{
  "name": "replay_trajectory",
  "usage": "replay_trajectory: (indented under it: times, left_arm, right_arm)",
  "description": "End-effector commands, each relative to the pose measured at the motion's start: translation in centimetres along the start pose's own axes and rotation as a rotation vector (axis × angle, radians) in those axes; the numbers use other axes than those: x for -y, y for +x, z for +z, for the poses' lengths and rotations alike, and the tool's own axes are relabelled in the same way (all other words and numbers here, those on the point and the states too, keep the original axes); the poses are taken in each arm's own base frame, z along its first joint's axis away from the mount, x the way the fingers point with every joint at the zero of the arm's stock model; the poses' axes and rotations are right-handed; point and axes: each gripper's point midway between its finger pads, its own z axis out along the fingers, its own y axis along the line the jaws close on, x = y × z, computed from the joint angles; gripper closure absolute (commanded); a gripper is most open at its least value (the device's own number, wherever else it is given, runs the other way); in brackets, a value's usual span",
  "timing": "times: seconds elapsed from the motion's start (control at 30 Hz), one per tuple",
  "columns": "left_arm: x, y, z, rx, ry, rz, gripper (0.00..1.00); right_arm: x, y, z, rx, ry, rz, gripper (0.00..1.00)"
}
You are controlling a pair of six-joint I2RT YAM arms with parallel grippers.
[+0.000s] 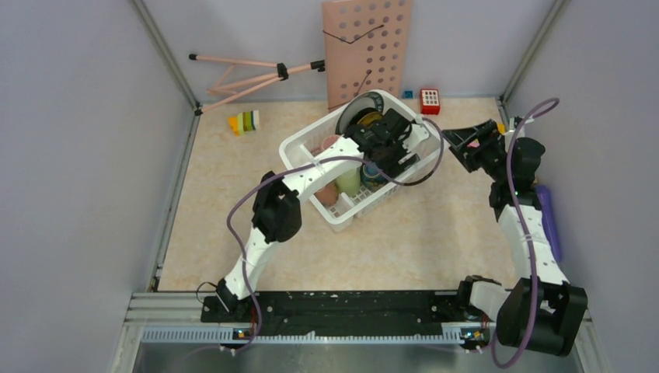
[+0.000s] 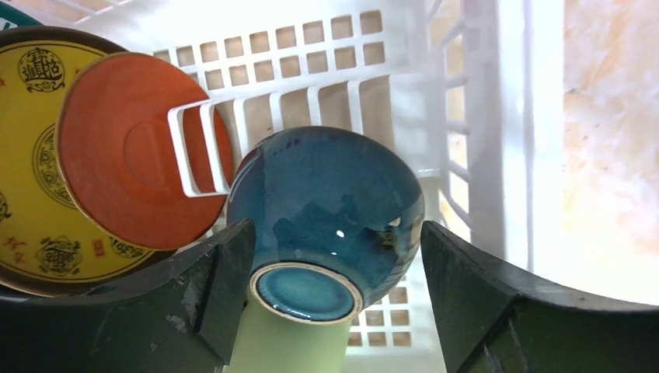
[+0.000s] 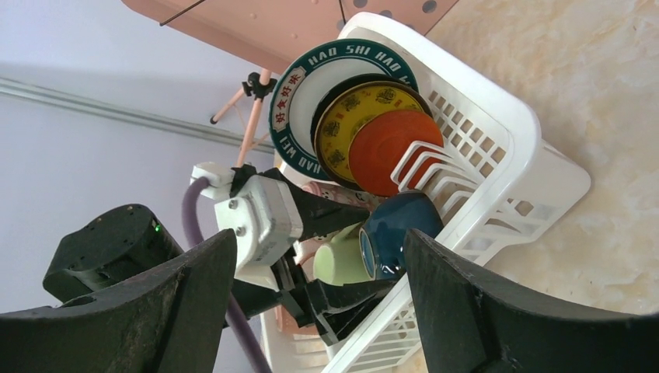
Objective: Load the mixed dishes into the dish rack
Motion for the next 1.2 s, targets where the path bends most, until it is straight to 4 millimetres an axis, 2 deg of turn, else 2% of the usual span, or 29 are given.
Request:
replay_trajectory:
  times: [0.0,0.13,0.3,0.4,0.47,0.53,0.63,0.7,0.73,0.83,0.9,0.97,1.03,1.17]
  left_arm:
    - [-1.2,-6.6,-5.6,0.245,0.028,-0.122,0.18]
    - [-2.8,-8.7,-8.9,0.367,0.043,-0.247,0.20]
    - [-5.4,-10.0,-13.6,0.494,0.023,-0.405,0.17]
    - [-7.8,-9.1,-16.4,0.520,-0.077,-0.494,0.16]
    - [-10.0,-7.3,-18.2,0.518,-0.176,-0.588,0.15]
    - [-11.6,-4.2,-19.3,0.496,-0.250,-0.680,0.15]
    - [-14.9,0.9,-22.4,0.508,-0.451,-0.774,0.14]
    - [-17.2,5.2,-24.8,0.504,-0.656,-0.814,0.11]
    - [-18.1,7.0,-26.7,0.515,-0.749,-0.835,0.07]
    - [-20.5,13.7,-29.4,0.468,-0.970,-0.923,0.04]
    - [-21.4,18.0,-30.5,0.438,-1.095,-0.978,0.03]
    - [-21.8,22.5,-31.0,0.423,-1.207,-1.045,0.02]
    - [-21.6,25.9,-30.3,0.440,-1.249,-1.072,0.02]
    - [-21.1,29.3,-28.9,0.524,-1.316,-0.955,0.02]
  right_arm:
    - [-1.4,-0.8,-0.1,0.005,-0.046,-0.044,0.23]
    - [-1.3,-0.6,0.0,-0.010,-0.045,-0.060,0.25]
    - [-1.1,-1.0,-0.4,0.025,-0.018,-0.108,0.25]
    - [-0.5,-1.2,-0.5,0.034,0.046,-0.166,0.25]
    - [-0.2,-1.3,-0.5,0.058,0.084,-0.217,0.25]
    - [0.6,-0.8,-0.4,0.069,0.151,-0.280,0.25]
    - [1.9,-0.6,-0.4,0.140,0.217,-0.395,0.25]
    - [2.7,-1.1,-0.8,0.209,0.228,-0.445,0.24]
    - [3.2,-1.5,-1.1,0.248,0.237,-0.478,0.24]
    - [5.2,-3.0,-2.1,0.377,0.302,-0.574,0.23]
    - [6.6,-3.5,-2.5,0.410,0.355,-0.628,0.21]
    - [7.7,-3.6,-2.6,0.414,0.388,-0.680,0.20]
    - [8.4,-3.5,-2.8,0.422,0.399,-0.742,0.19]
    - [8.4,-3.1,-2.9,0.471,0.309,-0.897,0.13]
